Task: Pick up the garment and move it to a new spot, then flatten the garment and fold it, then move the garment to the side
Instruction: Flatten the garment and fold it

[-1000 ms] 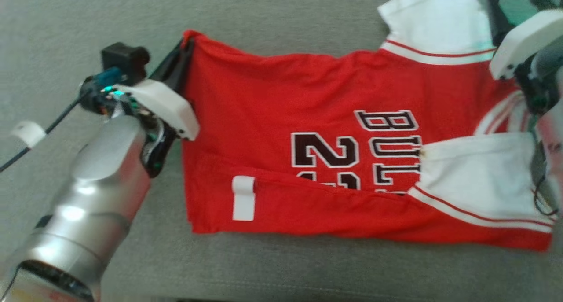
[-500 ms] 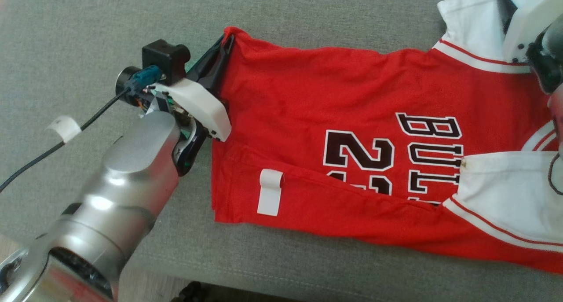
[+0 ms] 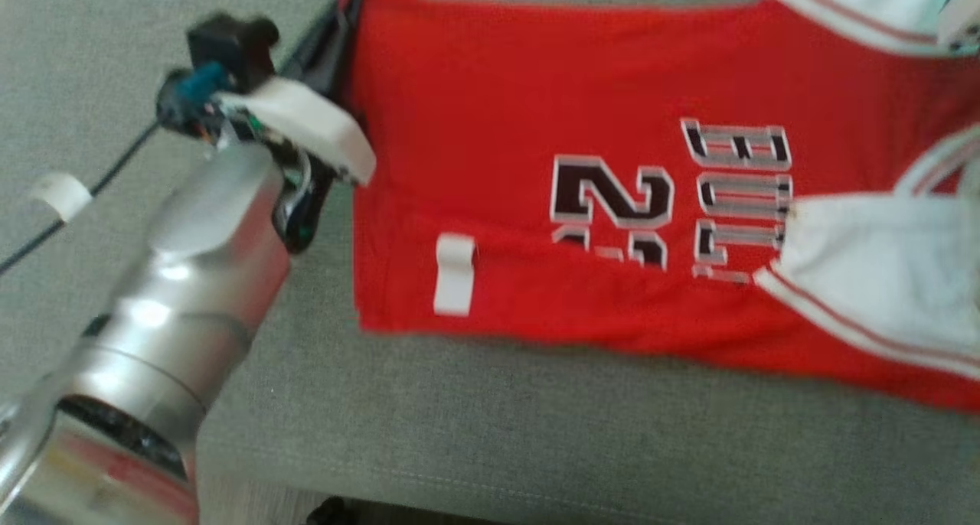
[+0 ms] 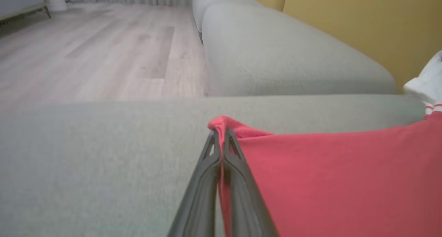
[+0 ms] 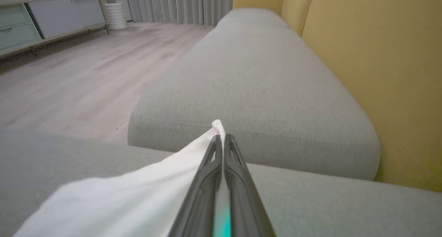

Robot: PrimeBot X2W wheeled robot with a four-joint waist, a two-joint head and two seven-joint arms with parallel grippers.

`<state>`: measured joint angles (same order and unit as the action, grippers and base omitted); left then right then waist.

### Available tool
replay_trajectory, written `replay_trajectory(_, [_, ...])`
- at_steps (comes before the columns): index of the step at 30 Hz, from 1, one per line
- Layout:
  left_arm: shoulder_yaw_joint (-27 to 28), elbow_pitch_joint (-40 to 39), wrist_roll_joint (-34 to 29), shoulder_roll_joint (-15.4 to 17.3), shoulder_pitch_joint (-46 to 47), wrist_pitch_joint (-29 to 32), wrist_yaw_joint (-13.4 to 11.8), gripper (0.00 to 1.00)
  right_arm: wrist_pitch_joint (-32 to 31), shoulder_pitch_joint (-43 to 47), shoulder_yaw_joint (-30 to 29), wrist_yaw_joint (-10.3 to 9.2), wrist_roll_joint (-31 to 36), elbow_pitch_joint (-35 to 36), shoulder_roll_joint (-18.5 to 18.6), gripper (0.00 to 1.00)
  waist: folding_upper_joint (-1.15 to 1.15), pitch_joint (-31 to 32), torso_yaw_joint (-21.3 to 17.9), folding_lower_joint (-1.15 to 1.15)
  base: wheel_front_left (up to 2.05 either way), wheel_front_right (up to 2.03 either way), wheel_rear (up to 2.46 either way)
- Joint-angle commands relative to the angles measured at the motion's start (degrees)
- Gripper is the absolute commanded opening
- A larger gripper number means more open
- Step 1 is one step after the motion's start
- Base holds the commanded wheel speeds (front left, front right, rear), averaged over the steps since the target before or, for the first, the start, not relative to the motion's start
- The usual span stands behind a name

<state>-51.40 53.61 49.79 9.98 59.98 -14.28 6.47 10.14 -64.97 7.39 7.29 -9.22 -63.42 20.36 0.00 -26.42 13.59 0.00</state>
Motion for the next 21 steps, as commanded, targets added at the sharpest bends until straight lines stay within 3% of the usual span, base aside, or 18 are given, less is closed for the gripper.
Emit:
replay_trajectory(1, [3.8, -1.8, -1.3, 2.1, 3.1, -0.7, -1.2, 0.0, 1.8, -2.2, -0.2, 0.2, 0.9, 1.8, -0.4, 0.0, 0.0, 0.6, -0.3, 0.0, 0.0, 0.0, 0.0])
replay_trajectory(9, [12.4, -6.2, -9.6, 3.5, -3.6, -0.7, -4.1, 0.0, 4.8, 2.1, -2.1, 0.2, -1.5, 4.6, -4.2, 0.0, 0.0, 3.8, -3.3, 0.0, 0.0, 0.0, 0.0])
replay_trajectory(14, [19.0, -11.3, -16.0, 5.3, -10.8, -0.7, -6.2, 0.0, 4.8, 13.7, -1.0, 0.2, -8.2, 16.4, -4.7, 0.0, 0.0, 6.3, -6.1, 0.0, 0.0, 0.0, 0.0])
replay_trajectory(21, [28.1, -16.0, -22.8, 5.3, -25.1, -0.7, -6.8, 0.0, 4.9, 33.3, 1.3, 0.2, -19.2, 29.4, -6.0, 0.0, 0.0, 10.5, -10.1, 0.0, 0.0, 0.0, 0.0])
